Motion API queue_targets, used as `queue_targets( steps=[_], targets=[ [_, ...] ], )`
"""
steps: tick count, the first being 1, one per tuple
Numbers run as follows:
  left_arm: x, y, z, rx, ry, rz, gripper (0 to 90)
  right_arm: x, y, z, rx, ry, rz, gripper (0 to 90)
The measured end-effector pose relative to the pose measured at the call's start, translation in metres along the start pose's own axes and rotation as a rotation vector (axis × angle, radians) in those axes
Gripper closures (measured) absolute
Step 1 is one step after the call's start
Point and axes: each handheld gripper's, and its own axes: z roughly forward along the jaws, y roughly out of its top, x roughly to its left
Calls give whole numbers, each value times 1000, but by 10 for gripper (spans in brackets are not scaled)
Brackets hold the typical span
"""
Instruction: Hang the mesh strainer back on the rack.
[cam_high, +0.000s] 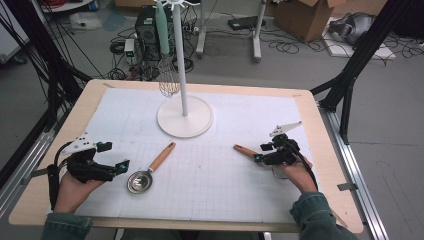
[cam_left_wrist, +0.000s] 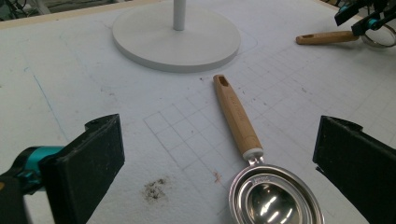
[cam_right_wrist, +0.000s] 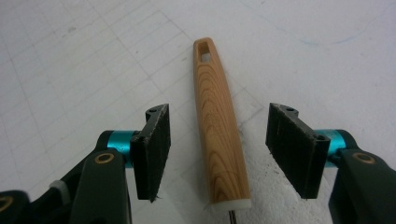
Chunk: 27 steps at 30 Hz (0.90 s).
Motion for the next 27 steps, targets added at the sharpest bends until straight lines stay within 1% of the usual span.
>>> queue_targets(
  steps=[6,8,10,11,13,17,18,23,27],
  targets=[
    [-2,1,0,-3,4,4,25,-1,-5,5,32,-3,-6,432],
    [-3,1,0,-3,5,5,25,-1,-7,6,43,-3,-17,448],
    [-4,2,1,-5,4,7,25,-1,-9,7,53,-4,-16,465],
    [-4,2,1,-3,3,8,25,-1,-9,7,54,-6,-25,476],
    [-4,2,1,-2,3,9,25,0,-10,8,66,-8,-24,491],
    [-4,1,2,0,4,8,25,0,-11,9,69,-9,-44,533],
    [-4,1,2,1,3,6,25,0,-11,8,74,-11,-41,540],
    [-5,1,2,-2,2,4,25,3,-11,9,102,-12,-68,584],
    [-5,2,2,3,1,10,25,4,-11,8,114,-27,-87,641]
  ],
)
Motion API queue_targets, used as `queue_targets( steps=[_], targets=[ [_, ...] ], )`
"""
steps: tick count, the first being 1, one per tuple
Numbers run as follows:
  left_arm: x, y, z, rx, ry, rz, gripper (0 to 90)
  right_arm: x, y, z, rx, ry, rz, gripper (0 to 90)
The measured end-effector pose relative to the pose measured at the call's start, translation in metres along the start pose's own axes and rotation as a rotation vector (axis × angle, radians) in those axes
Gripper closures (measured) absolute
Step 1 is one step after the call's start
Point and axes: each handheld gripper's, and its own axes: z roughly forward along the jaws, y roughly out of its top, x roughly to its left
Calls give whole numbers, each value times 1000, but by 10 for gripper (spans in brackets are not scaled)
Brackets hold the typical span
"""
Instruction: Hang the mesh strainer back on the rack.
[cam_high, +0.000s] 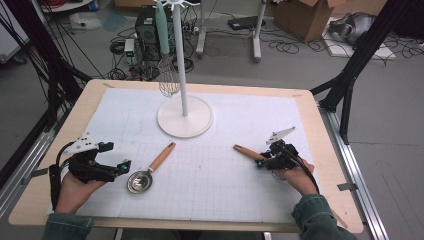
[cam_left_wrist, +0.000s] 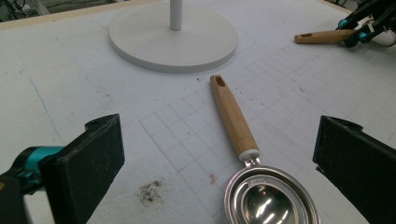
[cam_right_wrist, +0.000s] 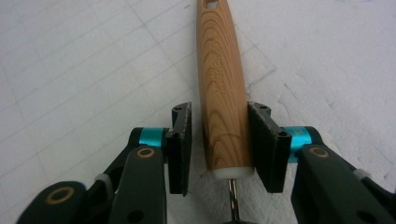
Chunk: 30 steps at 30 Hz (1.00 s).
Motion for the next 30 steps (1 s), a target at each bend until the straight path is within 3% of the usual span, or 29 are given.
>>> queue_targets(
  steps=[10,25,30],
  targets=[
    [-1,0,0,-2,1,-2,25,4,1,0,17,-27,-21,682],
    [-1,1,0,0,1,2,25,7,5,-4,38,6,-23,703],
    [-1,1,0,-3,1,1,25,7,4,-8,9,28,-18,703]
  ],
)
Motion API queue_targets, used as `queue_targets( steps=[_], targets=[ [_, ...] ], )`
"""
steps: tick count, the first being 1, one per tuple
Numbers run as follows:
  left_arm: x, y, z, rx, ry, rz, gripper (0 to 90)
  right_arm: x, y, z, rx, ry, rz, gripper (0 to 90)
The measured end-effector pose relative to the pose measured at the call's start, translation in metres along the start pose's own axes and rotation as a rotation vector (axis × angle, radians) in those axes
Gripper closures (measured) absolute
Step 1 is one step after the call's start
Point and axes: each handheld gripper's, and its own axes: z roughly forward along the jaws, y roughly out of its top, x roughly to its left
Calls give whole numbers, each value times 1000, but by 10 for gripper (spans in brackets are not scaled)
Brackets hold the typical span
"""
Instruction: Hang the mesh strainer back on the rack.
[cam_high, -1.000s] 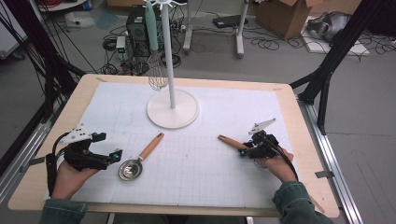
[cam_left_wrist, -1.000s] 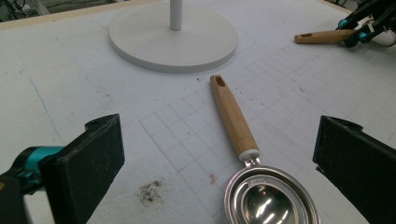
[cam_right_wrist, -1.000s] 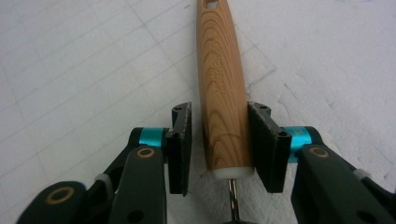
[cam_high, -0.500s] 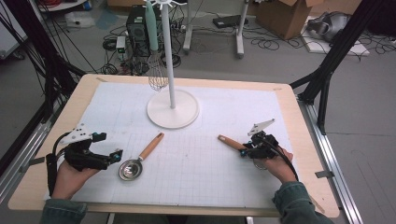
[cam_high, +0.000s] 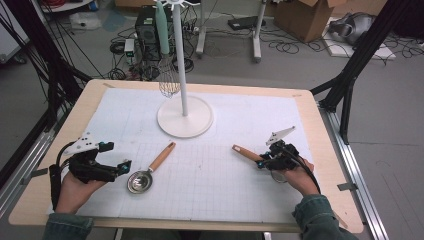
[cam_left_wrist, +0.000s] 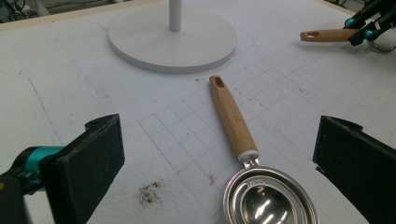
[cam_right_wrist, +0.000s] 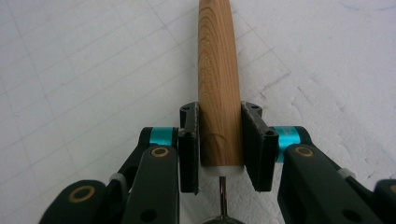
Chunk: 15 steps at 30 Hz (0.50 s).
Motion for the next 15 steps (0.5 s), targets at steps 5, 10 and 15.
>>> queue_targets(
  steps=[5,10,15],
  targets=[
    [-1,0,1,3,-2,2,25,0,0,-3,-23,9,4,703],
    [-1,0,1,0,-2,-1,25,3,1,2,11,-9,-3,700],
    [0,0,1,1,-1,-3,25,6,2,6,37,-25,-23,697]
  ],
)
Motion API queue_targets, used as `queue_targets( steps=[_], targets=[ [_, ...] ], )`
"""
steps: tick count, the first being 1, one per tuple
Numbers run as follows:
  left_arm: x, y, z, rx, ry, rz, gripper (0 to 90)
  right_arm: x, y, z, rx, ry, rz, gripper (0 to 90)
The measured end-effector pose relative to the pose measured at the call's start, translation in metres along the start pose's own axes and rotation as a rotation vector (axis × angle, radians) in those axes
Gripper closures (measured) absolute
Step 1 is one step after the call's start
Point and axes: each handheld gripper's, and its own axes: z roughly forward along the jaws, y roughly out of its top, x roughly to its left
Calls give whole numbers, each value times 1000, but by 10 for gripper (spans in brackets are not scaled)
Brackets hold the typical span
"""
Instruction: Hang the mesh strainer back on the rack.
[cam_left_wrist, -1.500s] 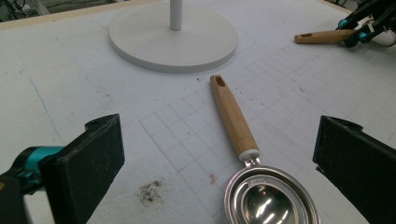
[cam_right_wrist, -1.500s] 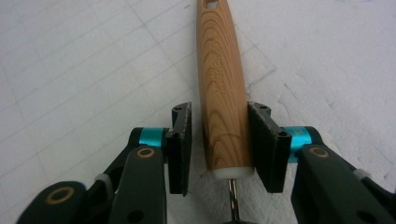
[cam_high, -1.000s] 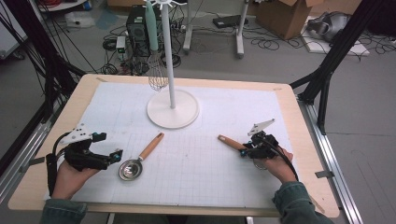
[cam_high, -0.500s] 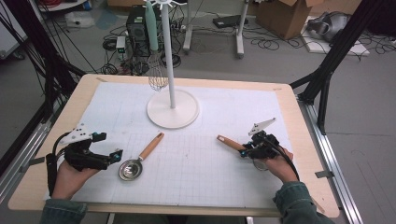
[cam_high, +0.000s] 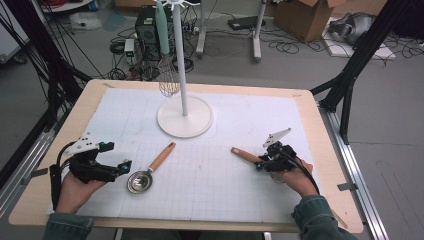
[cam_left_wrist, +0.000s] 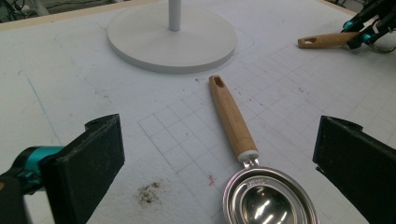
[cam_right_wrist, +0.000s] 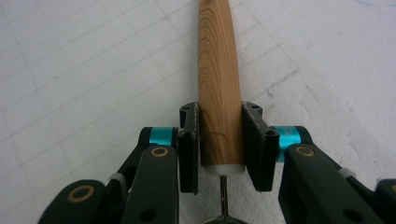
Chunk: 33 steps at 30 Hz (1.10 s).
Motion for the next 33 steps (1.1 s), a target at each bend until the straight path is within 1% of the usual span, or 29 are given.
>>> queue_targets(
  steps=[2,5,8,10,12,13,14,15,17,19,23,26,33],
  targets=[
    [0,0,0,0,0,-1,25,1,0,0,9,-12,-8,692],
    [0,0,0,1,0,1,25,4,0,0,42,-42,-43,679],
    [0,0,1,1,-1,0,25,5,-1,0,51,-50,-57,677],
    [-1,-1,2,4,-4,-1,25,5,-1,1,54,-51,-58,678],
    [-1,0,3,8,-5,5,25,4,-1,1,53,-44,-45,687],
    [-2,0,3,6,-8,-1,25,3,-1,1,47,-44,-44,692],
    [-2,0,3,8,-8,4,25,4,-1,1,49,-41,-29,696],
    [-2,0,3,8,-9,3,25,4,-1,1,50,-40,-25,698],
    [-2,0,3,6,-7,4,25,4,-1,1,49,-41,-31,701],
    [-2,0,3,4,-8,2,25,4,-1,0,40,-40,-28,702],
    [-1,-1,3,5,-8,-1,25,2,-4,-2,8,-3,2,703],
    [-1,-1,4,4,-9,0,25,2,-4,-4,-19,20,12,703],
    [0,-1,3,2,-10,-2,25,2,-2,-12,-84,47,23,703]
  ],
)
